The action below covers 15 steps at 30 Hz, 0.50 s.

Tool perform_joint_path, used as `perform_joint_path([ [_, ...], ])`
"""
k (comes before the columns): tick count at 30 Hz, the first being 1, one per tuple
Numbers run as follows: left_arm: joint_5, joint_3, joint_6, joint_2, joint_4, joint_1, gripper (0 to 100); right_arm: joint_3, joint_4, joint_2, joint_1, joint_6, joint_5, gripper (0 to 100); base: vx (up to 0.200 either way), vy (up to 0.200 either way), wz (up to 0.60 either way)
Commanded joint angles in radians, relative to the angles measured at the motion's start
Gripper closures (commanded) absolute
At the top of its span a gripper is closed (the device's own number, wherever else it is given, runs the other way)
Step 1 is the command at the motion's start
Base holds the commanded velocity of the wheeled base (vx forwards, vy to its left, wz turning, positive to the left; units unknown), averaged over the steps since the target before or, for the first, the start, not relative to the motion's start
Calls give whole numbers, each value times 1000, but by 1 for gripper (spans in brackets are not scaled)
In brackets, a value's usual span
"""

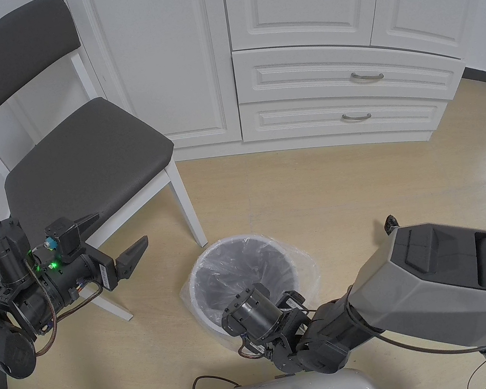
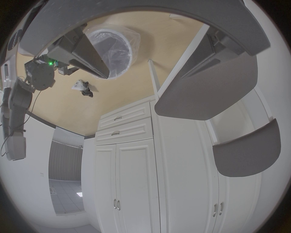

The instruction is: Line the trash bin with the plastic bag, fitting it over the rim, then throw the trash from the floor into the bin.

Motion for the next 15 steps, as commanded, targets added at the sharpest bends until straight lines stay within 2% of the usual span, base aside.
perform_joint_path([
  [1, 0, 1, 0, -4, 0, 0, 0, 21, -1, -30, 18, 8, 3, 0, 0, 0, 0],
  [5, 0, 1, -2, -8, 0, 0, 0, -52, -16, -7, 1, 8, 3, 0, 0, 0, 0],
  [9, 2, -4, -2, -8, 0, 2, 0, -174, -16, 68, -57, 10, 1, 0, 0, 0, 0],
  [15, 6, -11, -3, -10, 0, 6, 0, -290, -21, 189, -109, 54, -2, 0, 0, 0, 0],
])
